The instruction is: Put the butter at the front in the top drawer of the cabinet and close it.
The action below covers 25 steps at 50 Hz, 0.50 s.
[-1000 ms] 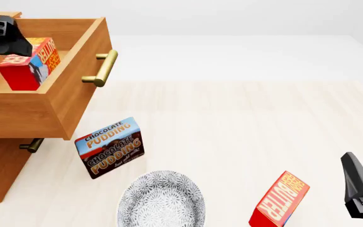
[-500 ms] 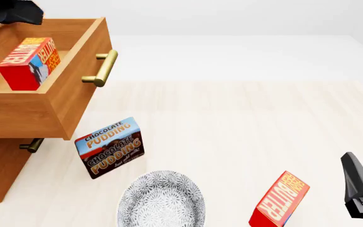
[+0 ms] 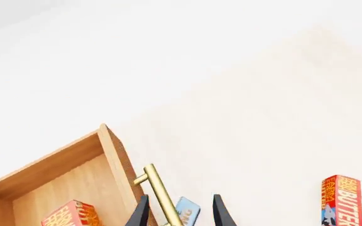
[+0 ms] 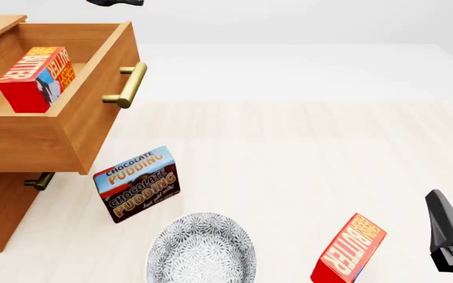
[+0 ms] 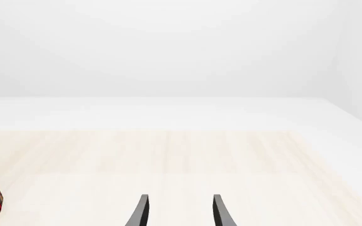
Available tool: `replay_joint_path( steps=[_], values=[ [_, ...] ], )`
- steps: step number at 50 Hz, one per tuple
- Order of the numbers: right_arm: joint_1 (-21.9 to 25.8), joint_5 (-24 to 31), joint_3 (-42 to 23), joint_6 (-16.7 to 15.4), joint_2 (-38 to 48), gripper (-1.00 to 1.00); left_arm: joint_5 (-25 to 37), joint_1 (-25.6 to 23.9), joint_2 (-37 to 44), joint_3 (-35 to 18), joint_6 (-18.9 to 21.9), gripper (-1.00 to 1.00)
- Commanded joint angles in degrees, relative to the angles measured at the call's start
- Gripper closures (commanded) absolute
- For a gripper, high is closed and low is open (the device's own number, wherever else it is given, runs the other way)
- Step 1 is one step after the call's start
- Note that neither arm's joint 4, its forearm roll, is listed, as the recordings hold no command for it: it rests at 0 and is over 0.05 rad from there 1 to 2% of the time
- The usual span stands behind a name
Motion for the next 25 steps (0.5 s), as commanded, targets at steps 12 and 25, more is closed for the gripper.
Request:
replay_joint_path(
  steps=[12,25],
  values=[
    [0.0,0.04,0.04,0.01,-0.08,-1.0,-17.57,-9.05,8.12,3.06,-2.05,-1.0],
    [0.01,0.04,0.04,0.0,-0.08,-1.0,-28.44,-8.58,8.28,10.7,-1.9,-1.0]
  ],
)
